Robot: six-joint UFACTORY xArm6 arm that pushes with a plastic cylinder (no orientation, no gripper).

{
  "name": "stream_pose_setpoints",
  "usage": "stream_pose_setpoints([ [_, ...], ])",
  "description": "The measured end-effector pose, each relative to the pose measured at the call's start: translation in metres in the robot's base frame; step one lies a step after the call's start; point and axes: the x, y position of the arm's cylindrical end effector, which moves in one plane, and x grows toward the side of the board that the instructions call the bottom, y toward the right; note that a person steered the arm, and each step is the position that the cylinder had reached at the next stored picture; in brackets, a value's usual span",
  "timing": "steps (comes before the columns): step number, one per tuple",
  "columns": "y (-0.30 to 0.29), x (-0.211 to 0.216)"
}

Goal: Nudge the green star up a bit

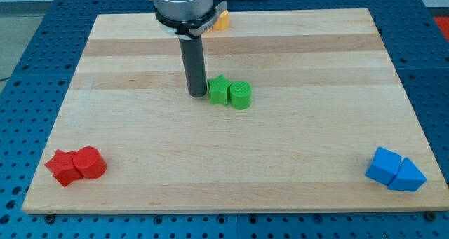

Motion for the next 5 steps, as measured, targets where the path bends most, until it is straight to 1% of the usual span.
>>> stream_pose_setpoints([
  [1,0.010,0.050],
  [2,0.034,0.041],
  [3,0.020,-0.010],
  [4,0.001,-0.025],
  [5,0.004,0.021],
])
